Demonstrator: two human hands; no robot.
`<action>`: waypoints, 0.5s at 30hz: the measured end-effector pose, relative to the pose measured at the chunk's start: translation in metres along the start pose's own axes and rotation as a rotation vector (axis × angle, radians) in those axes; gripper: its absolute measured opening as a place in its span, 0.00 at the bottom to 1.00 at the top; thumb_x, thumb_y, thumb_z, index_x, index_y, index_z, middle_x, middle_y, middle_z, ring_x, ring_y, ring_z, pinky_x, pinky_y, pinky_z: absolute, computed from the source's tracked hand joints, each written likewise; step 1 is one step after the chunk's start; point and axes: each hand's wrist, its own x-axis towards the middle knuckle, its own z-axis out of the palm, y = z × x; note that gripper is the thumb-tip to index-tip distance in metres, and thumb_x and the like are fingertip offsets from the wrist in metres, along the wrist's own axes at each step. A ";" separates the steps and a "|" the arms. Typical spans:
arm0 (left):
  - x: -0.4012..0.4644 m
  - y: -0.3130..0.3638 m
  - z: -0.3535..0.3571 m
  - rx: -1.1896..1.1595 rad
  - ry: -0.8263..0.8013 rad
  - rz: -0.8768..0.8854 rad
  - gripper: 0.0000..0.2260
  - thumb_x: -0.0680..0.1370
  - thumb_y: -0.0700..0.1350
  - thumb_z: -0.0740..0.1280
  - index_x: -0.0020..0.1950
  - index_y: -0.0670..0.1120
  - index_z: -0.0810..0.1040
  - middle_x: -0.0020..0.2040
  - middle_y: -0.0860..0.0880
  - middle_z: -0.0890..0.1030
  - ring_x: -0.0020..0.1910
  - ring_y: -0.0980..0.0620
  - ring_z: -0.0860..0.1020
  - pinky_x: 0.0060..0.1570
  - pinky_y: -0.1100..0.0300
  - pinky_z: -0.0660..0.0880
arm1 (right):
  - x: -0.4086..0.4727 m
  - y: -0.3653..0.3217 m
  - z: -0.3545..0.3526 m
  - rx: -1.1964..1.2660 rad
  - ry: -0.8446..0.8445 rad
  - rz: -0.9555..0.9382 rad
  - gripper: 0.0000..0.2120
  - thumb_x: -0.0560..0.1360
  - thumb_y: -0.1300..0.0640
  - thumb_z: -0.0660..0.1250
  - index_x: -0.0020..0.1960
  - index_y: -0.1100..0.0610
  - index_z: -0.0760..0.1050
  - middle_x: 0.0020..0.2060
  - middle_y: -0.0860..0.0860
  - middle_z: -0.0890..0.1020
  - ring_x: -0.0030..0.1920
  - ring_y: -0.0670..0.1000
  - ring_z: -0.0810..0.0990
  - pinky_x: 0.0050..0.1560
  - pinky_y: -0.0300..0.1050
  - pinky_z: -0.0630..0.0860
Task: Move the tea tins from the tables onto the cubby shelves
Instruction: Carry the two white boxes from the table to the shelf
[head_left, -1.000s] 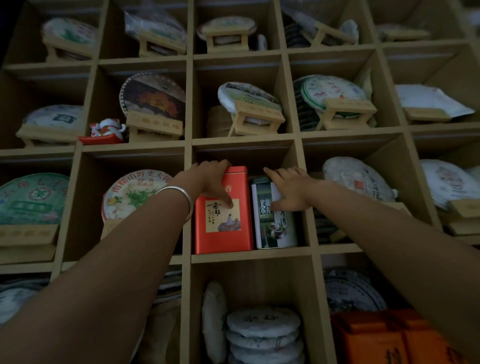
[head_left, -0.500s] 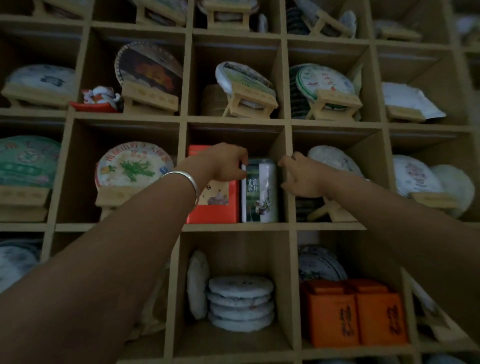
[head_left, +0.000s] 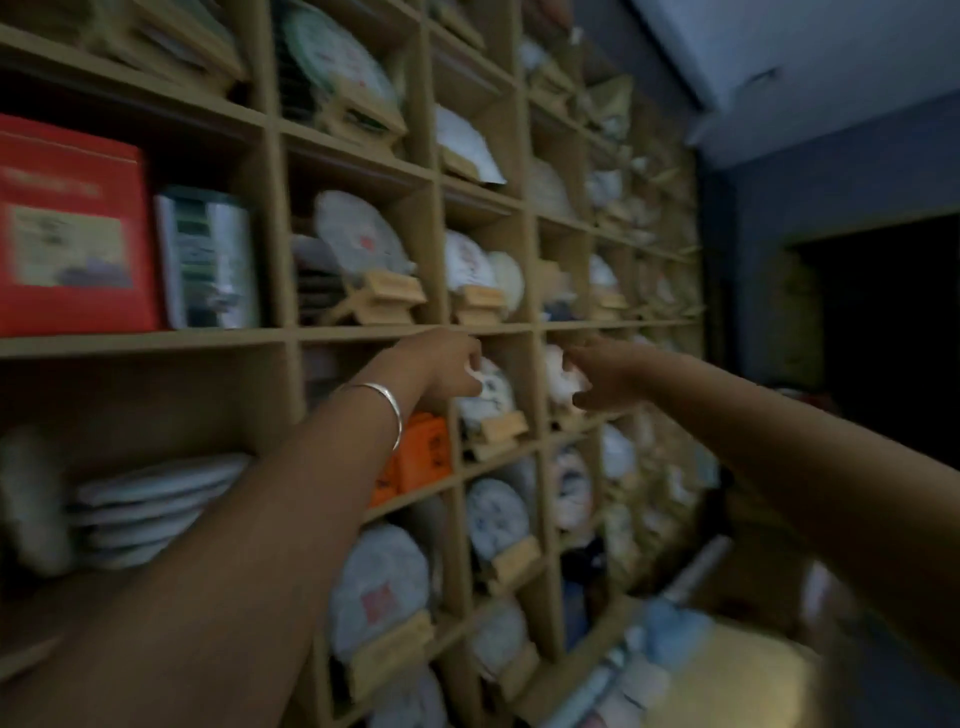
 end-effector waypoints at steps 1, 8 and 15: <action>0.007 0.028 0.010 -0.039 -0.004 0.052 0.12 0.73 0.49 0.68 0.55 0.47 0.79 0.55 0.44 0.81 0.54 0.43 0.78 0.52 0.56 0.74 | -0.027 0.023 0.003 -0.029 -0.048 0.094 0.26 0.74 0.51 0.66 0.69 0.56 0.65 0.67 0.59 0.71 0.64 0.61 0.73 0.59 0.50 0.71; 0.040 0.261 0.058 -0.234 -0.105 0.413 0.10 0.73 0.49 0.68 0.52 0.48 0.79 0.54 0.45 0.82 0.52 0.44 0.79 0.51 0.55 0.76 | -0.254 0.168 -0.014 -0.200 -0.218 0.563 0.23 0.75 0.51 0.63 0.68 0.57 0.66 0.61 0.59 0.73 0.60 0.61 0.75 0.57 0.50 0.73; 0.032 0.476 0.076 -0.303 -0.234 0.709 0.15 0.73 0.52 0.69 0.58 0.50 0.77 0.57 0.49 0.79 0.55 0.47 0.77 0.52 0.57 0.74 | -0.460 0.263 -0.065 -0.251 -0.262 0.893 0.20 0.73 0.49 0.64 0.62 0.56 0.69 0.57 0.59 0.75 0.57 0.61 0.76 0.51 0.46 0.71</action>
